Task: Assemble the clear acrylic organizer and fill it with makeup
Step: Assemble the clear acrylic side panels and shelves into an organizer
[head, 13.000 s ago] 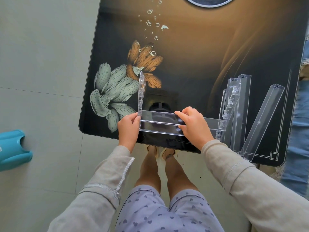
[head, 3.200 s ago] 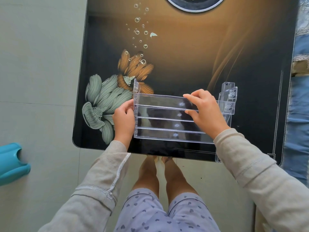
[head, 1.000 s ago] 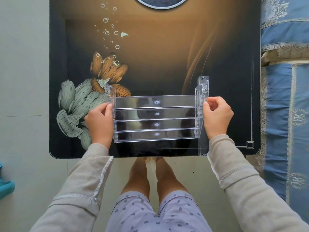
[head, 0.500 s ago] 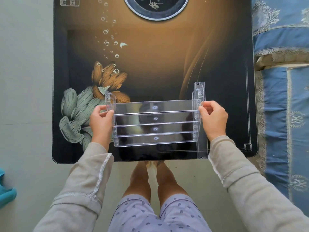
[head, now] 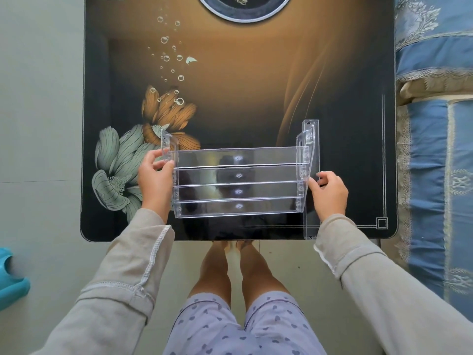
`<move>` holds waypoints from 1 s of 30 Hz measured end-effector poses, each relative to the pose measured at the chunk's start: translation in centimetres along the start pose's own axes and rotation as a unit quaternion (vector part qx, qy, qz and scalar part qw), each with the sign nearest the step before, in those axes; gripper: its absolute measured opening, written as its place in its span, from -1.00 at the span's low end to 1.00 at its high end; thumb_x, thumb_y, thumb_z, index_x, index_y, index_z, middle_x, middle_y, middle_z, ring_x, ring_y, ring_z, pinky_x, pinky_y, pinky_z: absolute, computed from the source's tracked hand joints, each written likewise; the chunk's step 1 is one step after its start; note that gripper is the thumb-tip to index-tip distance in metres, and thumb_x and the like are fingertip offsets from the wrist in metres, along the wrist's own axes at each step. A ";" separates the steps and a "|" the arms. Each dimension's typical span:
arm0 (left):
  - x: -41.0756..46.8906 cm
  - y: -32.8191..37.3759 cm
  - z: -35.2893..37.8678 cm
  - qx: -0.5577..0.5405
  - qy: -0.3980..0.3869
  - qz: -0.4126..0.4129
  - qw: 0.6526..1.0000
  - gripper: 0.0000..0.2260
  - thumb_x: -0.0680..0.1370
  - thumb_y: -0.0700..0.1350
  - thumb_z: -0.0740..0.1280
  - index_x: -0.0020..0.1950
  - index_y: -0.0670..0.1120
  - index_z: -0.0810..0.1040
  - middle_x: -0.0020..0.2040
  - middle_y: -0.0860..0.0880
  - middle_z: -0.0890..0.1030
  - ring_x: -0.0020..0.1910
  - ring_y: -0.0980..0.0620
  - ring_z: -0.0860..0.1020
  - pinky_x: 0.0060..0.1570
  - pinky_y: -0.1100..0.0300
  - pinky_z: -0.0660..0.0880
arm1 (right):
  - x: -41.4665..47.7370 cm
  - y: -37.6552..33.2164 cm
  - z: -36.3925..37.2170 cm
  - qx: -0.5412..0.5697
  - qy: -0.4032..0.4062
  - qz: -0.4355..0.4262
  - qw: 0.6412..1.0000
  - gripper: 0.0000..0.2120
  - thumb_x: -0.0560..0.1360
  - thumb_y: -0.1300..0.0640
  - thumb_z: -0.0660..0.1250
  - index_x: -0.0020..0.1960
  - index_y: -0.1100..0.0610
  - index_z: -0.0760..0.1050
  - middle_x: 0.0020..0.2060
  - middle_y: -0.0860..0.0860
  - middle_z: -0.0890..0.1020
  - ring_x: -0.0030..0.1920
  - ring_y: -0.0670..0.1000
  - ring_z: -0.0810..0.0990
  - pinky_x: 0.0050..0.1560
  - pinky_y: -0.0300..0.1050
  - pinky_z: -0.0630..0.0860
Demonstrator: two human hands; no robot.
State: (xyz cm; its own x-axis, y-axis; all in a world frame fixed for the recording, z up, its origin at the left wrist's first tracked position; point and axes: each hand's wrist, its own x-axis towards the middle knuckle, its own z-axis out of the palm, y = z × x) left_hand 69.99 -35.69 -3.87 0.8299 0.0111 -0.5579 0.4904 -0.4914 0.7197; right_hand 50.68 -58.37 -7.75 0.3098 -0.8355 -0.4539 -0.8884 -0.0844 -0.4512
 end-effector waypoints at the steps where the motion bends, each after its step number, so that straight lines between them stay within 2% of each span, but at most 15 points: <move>1: 0.0 0.0 0.0 -0.002 -0.001 -0.001 1.000 -0.83 0.54 -0.27 0.23 0.01 0.00 0.44 -0.22 0.06 0.50 -0.19 0.02 0.51 0.06 -0.08 0.53 | 0.2 0.2 -0.2 0.006 0.005 -0.001 1.000 -0.75 0.50 0.11 0.31 0.12 0.22 0.50 0.02 0.16 0.57 -0.02 0.07 0.52 -0.01 -0.14 0.40; 4: -0.1 0.0 -0.1 -0.007 -0.002 0.000 1.000 -0.83 0.54 -0.27 0.23 0.01 0.01 0.44 -0.22 0.04 0.51 -0.25 0.10 0.48 0.07 -0.08 0.52 | 0.9 1.0 -1.0 -0.009 0.017 -0.002 1.000 -0.84 0.51 0.22 0.26 0.02 0.25 0.54 -0.01 0.20 0.60 -0.08 0.07 0.51 -0.03 -0.19 0.36; 7: -0.3 0.0 0.0 -0.007 0.001 -0.003 1.000 -0.83 0.54 -0.26 0.24 0.01 0.00 0.45 -0.09 -0.06 0.54 -0.14 0.01 0.52 0.13 -0.11 0.52 | 1.3 1.8 -1.7 -0.024 0.022 -0.002 0.999 -0.85 0.51 0.25 0.24 0.02 0.27 0.54 -0.01 0.22 0.60 -0.04 0.12 0.53 -0.02 -0.17 0.36; 10: -0.5 0.0 0.2 -0.013 -0.005 -0.011 1.000 -0.83 0.53 -0.27 0.24 0.00 0.00 0.46 -0.10 -0.07 0.54 -0.07 -0.05 0.52 0.14 -0.13 0.52 | 1.2 2.0 -1.6 -0.010 0.024 -0.007 1.000 -0.79 0.51 0.12 0.27 0.06 0.22 0.51 -0.03 0.18 0.59 -0.11 0.04 0.47 -0.07 -0.16 0.35; 13: -0.8 -0.2 0.5 -0.005 -0.004 -0.006 1.000 -0.83 0.52 -0.26 0.25 -0.02 0.02 0.46 -0.07 -0.09 0.54 -0.09 -0.06 0.53 0.14 -0.15 0.52 | 0.7 1.8 -0.9 -0.064 0.018 -0.009 0.998 -0.59 0.41 -0.04 0.38 0.17 0.12 0.43 -0.06 0.04 0.48 -0.07 0.03 0.44 -0.13 -0.13 0.34; 15: -0.9 -0.3 0.7 0.005 0.005 0.000 1.000 -0.82 0.52 -0.25 0.25 -0.01 0.03 0.46 -0.06 -0.09 0.54 -0.10 -0.05 0.52 0.12 -0.15 0.53 | 0.5 1.6 -0.5 -0.091 0.022 -0.011 0.996 -0.54 0.38 0.00 0.42 0.20 0.12 0.39 0.00 0.07 0.47 0.03 0.09 0.47 -0.12 -0.11 0.36; 18: -0.9 -0.3 0.7 0.014 0.011 0.005 1.000 -0.82 0.52 -0.25 0.25 -0.01 0.04 0.46 -0.06 -0.08 0.54 -0.10 -0.05 0.53 0.11 -0.15 0.53 | 0.6 1.1 -0.3 -0.062 0.033 0.013 0.997 -0.62 0.42 0.11 0.39 0.18 0.17 0.41 0.09 0.15 0.50 0.08 0.14 0.50 -0.08 -0.13 0.35; 20: -0.8 -0.3 0.5 0.017 0.008 0.003 1.000 -0.81 0.52 -0.25 0.25 0.00 0.04 0.47 -0.06 -0.08 0.55 -0.08 -0.05 0.53 0.12 -0.15 0.53 | 0.7 0.6 -0.8 -0.028 0.043 0.035 0.998 -0.63 0.42 0.14 0.39 0.19 0.19 0.43 0.10 0.17 0.51 0.04 0.12 0.50 -0.05 -0.16 0.32; 22: -0.8 -0.3 0.4 0.011 0.006 -0.001 1.000 -0.81 0.52 -0.25 0.26 0.04 0.02 0.49 -0.06 -0.08 0.55 -0.06 -0.04 0.54 0.14 -0.13 0.52 | 0.8 -0.2 -1.8 0.006 0.069 0.032 0.997 -0.63 0.43 0.17 0.39 0.20 0.20 0.45 0.08 0.18 0.50 -0.06 0.04 0.45 -0.05 -0.29 0.26; 24: -0.9 -0.5 0.2 0.012 0.003 0.008 1.000 -0.80 0.52 -0.24 0.26 0.07 0.02 0.49 -0.06 -0.05 0.55 -0.08 0.00 0.53 0.09 -0.05 0.54 | 0.6 -1.5 -3.2 0.029 0.103 -0.010 0.994 -0.63 0.43 0.21 0.38 0.22 0.22 0.46 -0.02 0.16 0.46 -0.10 -0.01 0.39 -0.10 -0.45 0.21; 26: -1.0 -0.7 0.0 0.027 -0.001 0.037 0.999 -0.75 0.52 -0.23 0.25 0.16 -0.02 0.49 -0.03 -0.03 0.54 -0.16 0.11 0.51 -0.06 0.14 0.53 | 0.2 -3.3 -4.6 0.048 0.119 -0.074 0.989 -0.63 0.44 0.24 0.37 0.23 0.22 0.46 -0.01 0.18 0.45 -0.08 -0.02 0.41 -0.10 -0.43 0.29; 28: -1.0 -0.6 -0.2 0.036 -0.002 0.061 0.997 -0.71 0.52 -0.23 0.24 0.23 -0.05 0.48 -0.05 0.05 0.53 -0.19 0.26 0.47 -0.16 0.32 0.42 | -0.3 -5.3 -6.2 0.043 0.116 -0.154 0.980 -0.61 0.44 0.26 0.36 0.26 0.20 0.45 0.00 0.14 0.42 -0.06 -0.03 0.43 -0.12 -0.50 0.37; 30: -0.9 -0.3 -0.4 0.038 -0.009 0.075 0.996 -0.69 0.53 -0.24 0.22 0.25 -0.04 0.47 -0.11 0.15 0.50 -0.19 0.30 0.46 -0.22 0.40 0.38 | -0.9 -7.4 -7.5 0.011 0.092 -0.243 0.966 -0.58 0.43 0.26 0.38 0.27 0.18 0.44 0.01 0.12 0.40 -0.06 -0.02 0.44 -0.10 -0.62 0.33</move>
State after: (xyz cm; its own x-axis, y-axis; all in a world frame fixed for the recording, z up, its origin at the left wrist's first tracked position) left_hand 69.23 -35.22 -3.47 0.8868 -0.0834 -0.4546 0.3392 -0.5508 0.7626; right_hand 54.41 -61.06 1.71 0.6210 -0.7827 -0.0410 -0.6451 -0.4806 -0.5940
